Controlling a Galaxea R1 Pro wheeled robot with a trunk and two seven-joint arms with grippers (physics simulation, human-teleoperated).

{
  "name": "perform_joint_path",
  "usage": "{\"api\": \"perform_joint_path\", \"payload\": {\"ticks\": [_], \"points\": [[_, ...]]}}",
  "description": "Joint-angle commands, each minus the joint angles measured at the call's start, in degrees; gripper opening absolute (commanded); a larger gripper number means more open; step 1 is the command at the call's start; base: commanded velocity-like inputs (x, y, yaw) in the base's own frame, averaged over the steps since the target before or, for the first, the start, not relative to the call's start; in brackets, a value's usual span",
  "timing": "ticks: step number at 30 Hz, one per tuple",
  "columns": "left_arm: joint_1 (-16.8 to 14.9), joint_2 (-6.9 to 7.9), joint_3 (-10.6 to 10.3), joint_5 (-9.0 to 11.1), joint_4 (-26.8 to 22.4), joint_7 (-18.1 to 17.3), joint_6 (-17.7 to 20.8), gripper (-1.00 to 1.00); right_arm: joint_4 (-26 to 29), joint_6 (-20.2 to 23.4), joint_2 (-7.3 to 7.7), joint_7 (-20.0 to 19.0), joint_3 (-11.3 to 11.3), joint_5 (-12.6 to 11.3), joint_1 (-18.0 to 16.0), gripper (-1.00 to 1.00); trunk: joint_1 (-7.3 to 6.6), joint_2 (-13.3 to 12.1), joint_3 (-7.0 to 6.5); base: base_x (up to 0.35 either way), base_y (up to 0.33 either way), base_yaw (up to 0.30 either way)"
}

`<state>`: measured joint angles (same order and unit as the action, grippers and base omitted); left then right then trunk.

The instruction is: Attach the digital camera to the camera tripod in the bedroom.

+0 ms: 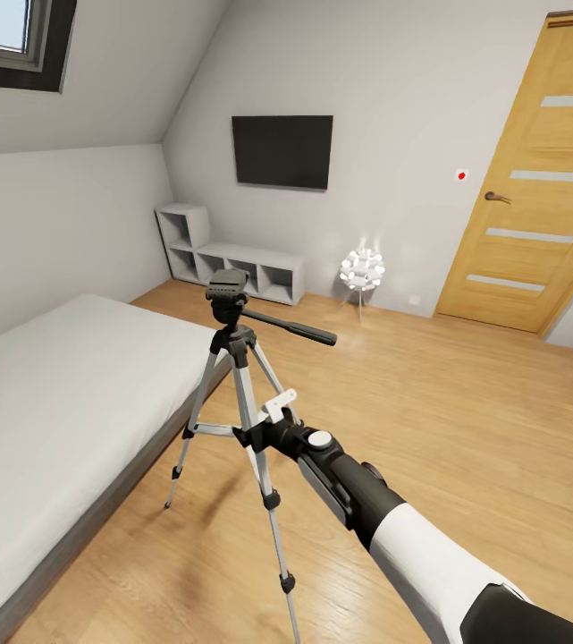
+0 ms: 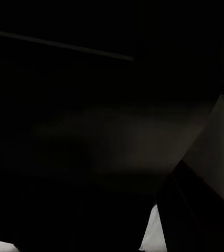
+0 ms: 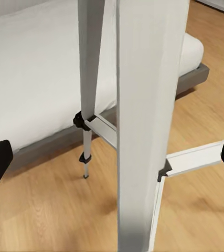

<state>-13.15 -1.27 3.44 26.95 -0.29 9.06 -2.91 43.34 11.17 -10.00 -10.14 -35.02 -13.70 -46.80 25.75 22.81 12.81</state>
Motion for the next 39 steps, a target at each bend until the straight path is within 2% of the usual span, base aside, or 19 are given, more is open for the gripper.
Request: {"api": "perform_joint_path", "payload": {"ticks": [1, 8, 13, 16, 26, 29, 30, 31, 39], "points": [[-0.04, -0.01, 0.34, -0.15, 0.02, -0.01, -0.16, -1.00, 0.02, -0.17, 0.00, -0.06, -0.21, -0.60, -0.04, 1.00, 0.03, 0.11, 0.11, 0.000, 0.000, 0.000], [-0.04, -0.03, 0.34, -0.15, 0.02, -0.01, -0.16, -1.00, -0.03, 0.16, 0.00, 1.63, -0.24, -0.86, -0.05, 1.00, 0.03, 0.11, 0.11, 0.000, 0.000, 0.000], [-0.04, -0.04, 0.34, -0.15, 0.02, -0.01, -0.16, -1.00, -0.09, -0.13, 0.00, 7.05, -0.38, -0.91, -0.04, 1.00, 0.03, 0.11, 0.11, 0.000, 0.000, 0.000], [-0.04, -0.05, 0.34, -0.15, 0.02, -0.01, -0.16, -1.00, -0.06, 0.05, 0.00, 8.94, -0.54, -0.86, -0.04, 1.00, 0.03, 0.11, 0.11, 0.000, 0.000, 0.000], [-0.04, -0.05, 0.34, -0.15, -0.03, -0.01, -0.16, -1.00, -0.01, 0.31, 0.00, 10.07, -0.86, -0.89, -0.05, 1.00, 0.03, 0.11, 0.11, 0.001, 0.000, 0.000], [-0.04, 0.01, 0.34, -0.15, 0.01, -0.01, -0.16, -1.00, -0.01, 0.28, 0.00, 10.09, -2.92, -0.89, -0.02, 1.00, 0.03, 0.11, 0.11, 0.135, 0.000, 0.000], [-0.04, 0.02, 0.35, -0.15, 0.01, -0.01, -0.16, -1.00, -0.01, 0.25, 0.00, 10.14, -4.14, -0.89, -0.03, 1.00, 0.03, 0.11, 0.11, 0.225, 0.000, 0.000], [-0.04, 0.03, 0.35, -0.15, 0.02, -0.01, -0.16, -1.00, -0.01, 0.14, 0.00, 10.20, -6.46, -0.95, -0.03, 1.00, 0.03, 0.11, 0.11, 0.101, 0.000, 0.000], [-0.04, 0.04, 0.34, -0.15, 0.02, -0.01, -0.16, -1.00, -0.01, -0.07, 0.00, 10.08, -7.69, -0.98, -0.03, 1.00, 0.03, 0.11, 0.11, 0.030, 0.000, 0.000]]}}
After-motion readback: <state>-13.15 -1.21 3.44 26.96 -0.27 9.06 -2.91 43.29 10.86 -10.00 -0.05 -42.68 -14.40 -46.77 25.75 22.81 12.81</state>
